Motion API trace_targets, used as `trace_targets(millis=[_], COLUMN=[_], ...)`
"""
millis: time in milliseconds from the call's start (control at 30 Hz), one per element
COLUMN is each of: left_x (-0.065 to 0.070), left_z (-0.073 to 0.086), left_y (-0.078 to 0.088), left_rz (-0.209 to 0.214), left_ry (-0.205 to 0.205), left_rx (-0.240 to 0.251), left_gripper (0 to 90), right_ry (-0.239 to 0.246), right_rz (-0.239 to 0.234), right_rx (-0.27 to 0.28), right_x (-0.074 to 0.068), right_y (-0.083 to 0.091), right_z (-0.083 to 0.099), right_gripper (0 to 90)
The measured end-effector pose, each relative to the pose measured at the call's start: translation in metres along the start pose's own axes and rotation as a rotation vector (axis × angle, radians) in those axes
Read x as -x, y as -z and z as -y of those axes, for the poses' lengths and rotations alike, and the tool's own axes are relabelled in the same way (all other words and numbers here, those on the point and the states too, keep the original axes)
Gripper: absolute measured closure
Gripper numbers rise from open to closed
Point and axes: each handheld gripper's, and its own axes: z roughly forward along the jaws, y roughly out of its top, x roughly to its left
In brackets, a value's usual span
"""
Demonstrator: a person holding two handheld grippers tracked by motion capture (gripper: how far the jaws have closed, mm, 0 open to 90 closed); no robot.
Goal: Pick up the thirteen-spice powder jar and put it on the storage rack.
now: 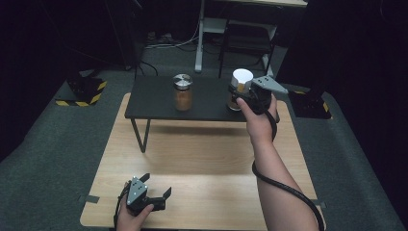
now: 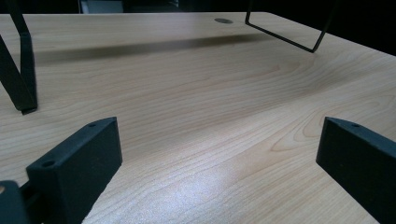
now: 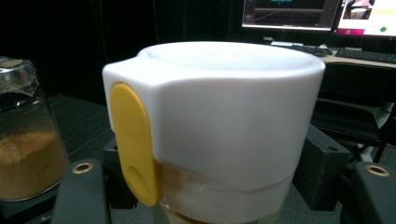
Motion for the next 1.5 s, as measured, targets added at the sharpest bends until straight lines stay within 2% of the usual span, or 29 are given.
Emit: trace_targets(millis=[267, 667, 700, 867, 1033, 1133, 1500], left_x=[0.0, -0.0009, -0.0009, -0.0019, -0.0024, -0.002, -0.0016], left_z=[0.0001, 0.0009, 0.0008, 0.001, 0.0006, 0.0006, 0.0001], left_y=[0.0, 0.0004, 0.0003, 0.0003, 0.0002, 0.0003, -0.0002], left_rz=[0.002, 0.006, 0.006, 0.009, 0.01, 0.009, 0.007], left_ry=[-0.004, -0.004, -0.004, -0.002, -0.001, -0.005, -0.002], left_rx=[0.0, 0.005, 0.004, 0.005, 0.004, 0.004, 0.001], left_gripper=[0.5, 0.5, 0.5, 0.5, 0.5, 0.5, 0.5], right_ry=[0.015, 0.008, 0.006, -0.012, -0.015, -0.016, -0.016], right_rz=[-0.001, 0.0, 0.002, -0.001, -0.014, -0.006, -0.042], right_rx=[0.021, 0.011, 0.005, -0.002, -0.004, 0.001, 0.027], right_x=[-0.0007, -0.001, -0.0011, 0.0009, 0.0022, 0.001, 0.0064], right_y=[0.0017, 0.0014, 0.0006, -0.0007, -0.0008, 0.0, 0.0059], right_z=[0.007, 0.0041, 0.0031, 0.003, 0.0055, 0.0071, 0.0074], right_gripper=[30.3, 29.5, 25.3, 20.5, 7.4, 0.6, 0.0])
